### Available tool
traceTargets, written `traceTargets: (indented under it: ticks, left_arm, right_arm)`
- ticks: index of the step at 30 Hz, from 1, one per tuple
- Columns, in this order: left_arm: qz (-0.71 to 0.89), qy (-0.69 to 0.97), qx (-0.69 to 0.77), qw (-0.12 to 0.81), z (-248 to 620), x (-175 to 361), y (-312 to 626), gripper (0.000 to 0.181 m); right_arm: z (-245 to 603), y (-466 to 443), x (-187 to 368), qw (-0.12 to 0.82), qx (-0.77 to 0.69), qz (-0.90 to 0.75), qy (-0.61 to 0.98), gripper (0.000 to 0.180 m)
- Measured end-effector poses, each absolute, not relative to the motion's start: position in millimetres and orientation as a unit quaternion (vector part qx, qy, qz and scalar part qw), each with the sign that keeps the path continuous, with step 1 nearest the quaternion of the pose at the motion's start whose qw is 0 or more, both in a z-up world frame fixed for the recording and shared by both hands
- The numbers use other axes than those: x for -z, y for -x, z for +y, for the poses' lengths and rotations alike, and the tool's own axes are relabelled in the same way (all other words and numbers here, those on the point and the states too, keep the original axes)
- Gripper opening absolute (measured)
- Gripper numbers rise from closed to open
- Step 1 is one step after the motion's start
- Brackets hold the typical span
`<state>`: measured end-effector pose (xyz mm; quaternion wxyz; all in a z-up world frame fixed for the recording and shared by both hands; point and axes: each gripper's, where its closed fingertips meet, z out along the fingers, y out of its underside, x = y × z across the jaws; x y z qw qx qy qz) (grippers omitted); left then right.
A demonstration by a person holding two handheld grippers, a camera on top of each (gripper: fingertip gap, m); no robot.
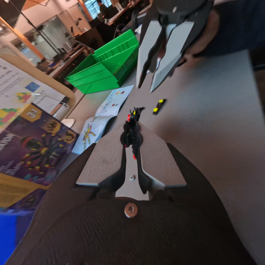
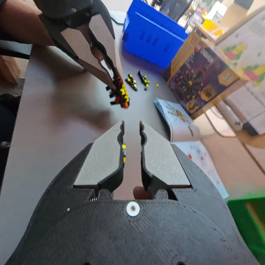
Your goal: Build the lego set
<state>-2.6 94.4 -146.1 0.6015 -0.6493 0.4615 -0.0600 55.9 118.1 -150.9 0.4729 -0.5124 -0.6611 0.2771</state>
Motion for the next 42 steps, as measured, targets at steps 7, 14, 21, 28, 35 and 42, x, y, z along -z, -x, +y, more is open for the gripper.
traceTargets:
  ticks: [7, 14, 21, 28, 35, 42]
  left_arm:
    - [0.528, 0.608, -0.127, 0.579, 106, 165, 1, 0.006]
    - [0.542, 0.596, -0.149, 0.573, 105, 171, -2, 0.006]
    - [0.55, 0.583, -0.183, 0.569, 109, 174, 0, 0.006]
    - [0.561, 0.574, -0.194, 0.565, 110, 179, -2, 0.005]
    - [0.565, 0.566, -0.206, 0.564, 110, 181, -3, 0.006]
    - [0.566, 0.557, -0.213, 0.569, 109, 181, -7, 0.006]
  right_arm:
    - [124, -84, 204, 0.347, -0.267, -0.632, 0.639, 0.026]
    - [131, -72, 214, 0.337, -0.231, -0.652, 0.639, 0.019]
    - [125, -58, 198, 0.34, -0.3, -0.623, 0.638, 0.005]
    - [101, -38, 172, 0.312, -0.432, -0.57, 0.625, 0.005]
    - [99, -34, 169, 0.281, -0.47, -0.548, 0.632, 0.005]
    - [99, -33, 172, 0.256, -0.48, -0.538, 0.643, 0.005]
